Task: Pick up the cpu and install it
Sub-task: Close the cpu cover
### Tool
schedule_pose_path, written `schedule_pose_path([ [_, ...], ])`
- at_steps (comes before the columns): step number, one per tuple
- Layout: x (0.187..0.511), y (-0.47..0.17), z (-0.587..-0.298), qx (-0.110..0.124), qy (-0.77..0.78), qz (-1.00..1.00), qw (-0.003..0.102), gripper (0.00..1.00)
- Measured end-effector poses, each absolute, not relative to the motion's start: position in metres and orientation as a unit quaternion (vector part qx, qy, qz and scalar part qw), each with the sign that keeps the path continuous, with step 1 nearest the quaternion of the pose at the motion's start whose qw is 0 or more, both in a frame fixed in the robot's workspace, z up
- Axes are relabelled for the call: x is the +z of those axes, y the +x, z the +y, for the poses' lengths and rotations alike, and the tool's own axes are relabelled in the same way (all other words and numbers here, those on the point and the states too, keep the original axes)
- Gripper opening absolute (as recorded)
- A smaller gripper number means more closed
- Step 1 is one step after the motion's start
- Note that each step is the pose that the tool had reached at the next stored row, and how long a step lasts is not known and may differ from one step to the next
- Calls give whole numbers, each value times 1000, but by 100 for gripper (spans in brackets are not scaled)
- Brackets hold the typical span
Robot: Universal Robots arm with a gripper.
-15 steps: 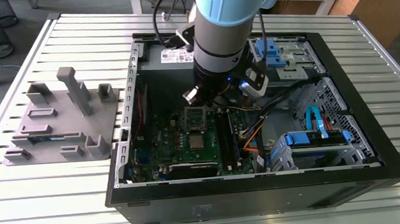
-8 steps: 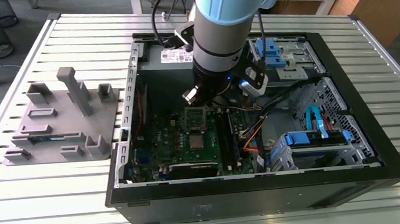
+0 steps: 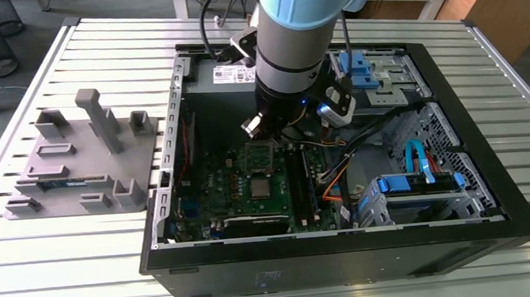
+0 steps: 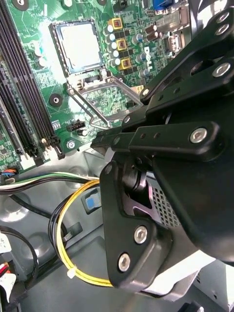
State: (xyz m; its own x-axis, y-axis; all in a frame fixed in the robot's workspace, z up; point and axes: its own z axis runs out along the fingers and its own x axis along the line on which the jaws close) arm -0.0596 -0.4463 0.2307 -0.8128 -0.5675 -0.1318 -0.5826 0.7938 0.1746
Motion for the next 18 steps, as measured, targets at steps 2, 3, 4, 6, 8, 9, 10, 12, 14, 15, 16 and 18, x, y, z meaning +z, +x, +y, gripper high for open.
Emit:
schedule_pose_path([
  [2, 231, -60, -447, 103, -304, 946, 36, 11],
  [3, 232, -60, -447, 103, -304, 946, 36, 11],
  [4, 232, -60, -447, 102, -304, 946, 36, 11],
  [6, 233, -60, -447, 102, -304, 946, 36, 11],
  [8, 234, -60, -448, 102, -304, 946, 36, 11],
  [9, 234, -60, -448, 102, -304, 946, 36, 11],
  [10, 235, -60, -448, 102, -304, 947, 35, 11],
  [12, 236, -60, -448, 101, -304, 947, 35, 11],
  [14, 237, -60, -448, 101, -304, 947, 35, 11],
  [15, 237, -60, -449, 101, -304, 947, 35, 11],
  [16, 238, -60, -449, 101, -304, 947, 35, 11],
  [18, 239, -60, -449, 101, -304, 947, 35, 11],
])
